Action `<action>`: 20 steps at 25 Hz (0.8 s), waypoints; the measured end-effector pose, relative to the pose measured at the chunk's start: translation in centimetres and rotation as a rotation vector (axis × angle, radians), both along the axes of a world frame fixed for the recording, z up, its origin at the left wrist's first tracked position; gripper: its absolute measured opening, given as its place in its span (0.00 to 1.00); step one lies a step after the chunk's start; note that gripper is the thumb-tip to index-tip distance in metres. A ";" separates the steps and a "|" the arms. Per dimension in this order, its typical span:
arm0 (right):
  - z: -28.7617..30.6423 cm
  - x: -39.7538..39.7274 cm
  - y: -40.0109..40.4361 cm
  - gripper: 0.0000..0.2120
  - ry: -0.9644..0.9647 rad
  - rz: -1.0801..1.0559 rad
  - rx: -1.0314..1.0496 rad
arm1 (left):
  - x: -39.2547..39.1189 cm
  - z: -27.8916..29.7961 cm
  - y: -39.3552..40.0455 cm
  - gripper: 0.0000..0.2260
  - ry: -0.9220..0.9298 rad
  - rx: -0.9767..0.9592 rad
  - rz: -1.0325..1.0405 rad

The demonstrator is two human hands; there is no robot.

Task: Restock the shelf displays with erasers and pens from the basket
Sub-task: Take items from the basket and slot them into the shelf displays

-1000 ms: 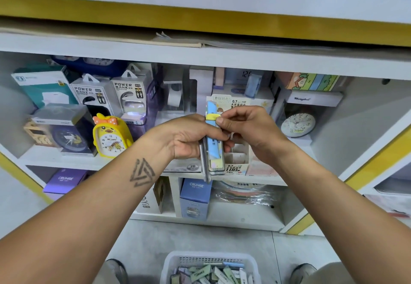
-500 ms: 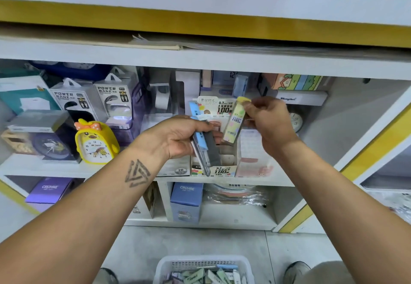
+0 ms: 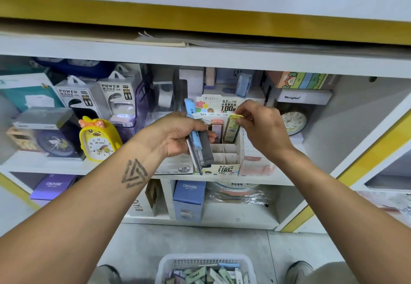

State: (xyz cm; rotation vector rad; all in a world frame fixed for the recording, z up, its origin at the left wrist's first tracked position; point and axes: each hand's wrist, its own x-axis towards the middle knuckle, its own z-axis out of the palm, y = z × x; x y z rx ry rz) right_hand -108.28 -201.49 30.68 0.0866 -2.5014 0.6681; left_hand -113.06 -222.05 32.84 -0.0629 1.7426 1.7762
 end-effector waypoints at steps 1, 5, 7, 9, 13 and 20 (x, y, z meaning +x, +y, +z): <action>-0.2 -0.1 0.0 0.06 -0.015 -0.008 0.007 | 0.0 -0.1 -0.1 0.09 0.011 0.001 0.001; -0.8 -0.1 -0.4 0.07 -0.041 -0.021 0.234 | 0.1 -0.1 -0.3 0.08 0.025 0.001 0.003; -0.5 -0.2 -1.0 0.08 0.010 -0.013 0.262 | 0.3 0.0 -0.3 0.08 0.015 0.011 -0.016; 0.2 -0.3 -2.5 0.08 -0.003 0.055 0.010 | 0.4 0.2 -0.3 0.08 0.020 0.029 -0.052; 1.0 -0.2 -5.7 0.02 -0.316 0.235 -0.629 | 1.0 0.4 -0.3 0.09 0.058 0.029 -0.117; 2.3 -0.8 -3.9 0.03 -0.259 0.090 -0.939 | 0.2 0.9 -1.9 0.04 0.010 0.009 -0.009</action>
